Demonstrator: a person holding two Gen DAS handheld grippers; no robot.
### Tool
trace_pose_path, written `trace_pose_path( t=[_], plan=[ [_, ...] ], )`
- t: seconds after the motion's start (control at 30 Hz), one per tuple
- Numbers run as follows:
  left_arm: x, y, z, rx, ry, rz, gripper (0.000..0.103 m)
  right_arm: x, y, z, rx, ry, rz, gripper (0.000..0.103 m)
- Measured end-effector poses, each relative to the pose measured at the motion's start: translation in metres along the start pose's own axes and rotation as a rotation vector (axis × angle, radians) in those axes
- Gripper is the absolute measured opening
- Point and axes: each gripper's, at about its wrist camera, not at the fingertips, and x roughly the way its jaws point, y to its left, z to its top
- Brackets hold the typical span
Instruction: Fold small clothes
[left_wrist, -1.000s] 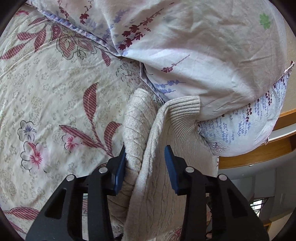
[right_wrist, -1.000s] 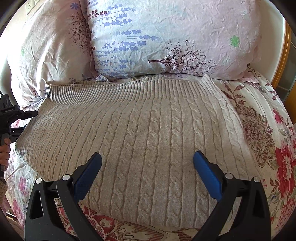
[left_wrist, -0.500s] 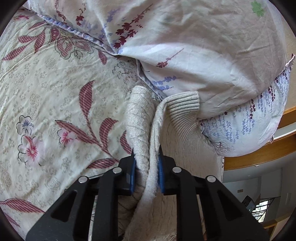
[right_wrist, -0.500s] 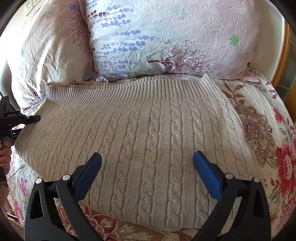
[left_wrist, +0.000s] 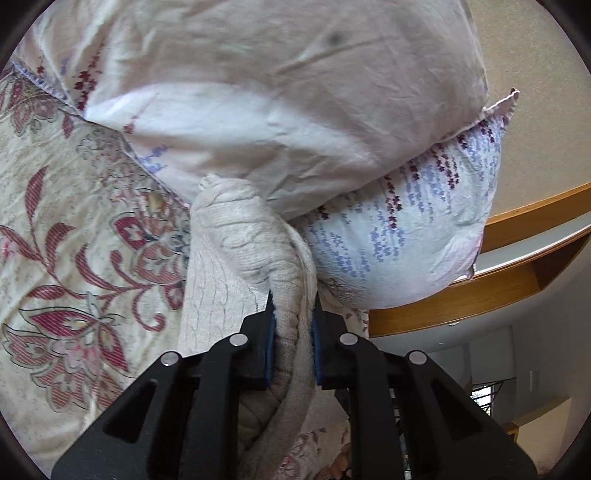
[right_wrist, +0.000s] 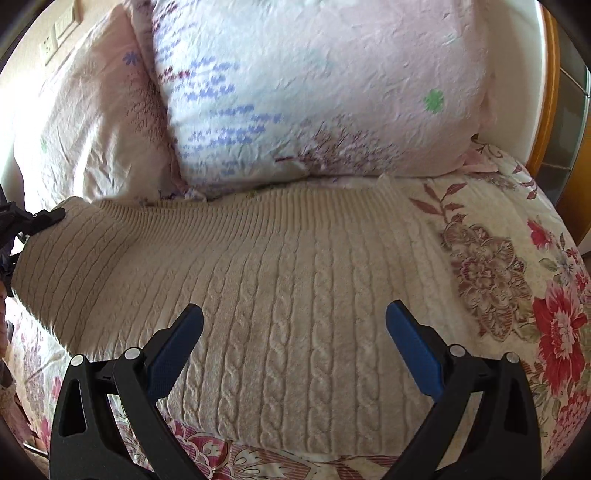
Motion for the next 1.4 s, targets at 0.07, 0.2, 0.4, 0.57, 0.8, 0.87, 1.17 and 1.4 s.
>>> trace_pose_path(
  t=[0.07,0.2,0.4,0.57,0.8,0.87,1.17,1.4],
  plan=[
    [0.013,-0.018,-0.005,-0.001,0.019,-0.041,0.015,-0.006,-0.011,0.004,0.032,-0.019,-0.005,0.101],
    [0.052,-0.060,-0.016,-0.008,0.076,-0.121,0.014,-0.019,-0.040,0.005,0.110,-0.041,-0.012,0.101],
    [0.136,-0.109,-0.042,-0.023,0.196,-0.145,0.014,-0.031,-0.085,-0.003,0.207,-0.050,-0.033,0.101],
    [0.206,-0.119,-0.071,-0.077,0.308,-0.128,0.014,-0.034,-0.115,-0.016,0.294,-0.029,-0.038,0.101],
    [0.275,-0.109,-0.109,-0.205,0.550,-0.219,0.014,-0.037,-0.152,-0.019,0.416,-0.027,0.004,0.101],
    [0.266,-0.124,-0.106,-0.115,0.549,-0.257,0.018,-0.039,-0.162,-0.014,0.459,-0.040,0.046,0.101],
    [0.166,-0.144,-0.062,0.353,0.231,0.058,0.073,-0.007,-0.156,0.038,0.441,0.060,0.310,0.055],
    [0.130,-0.103,-0.067,0.410,0.194,0.192,0.074,0.042,-0.125,0.047,0.364,0.234,0.301,0.010]
  ],
)
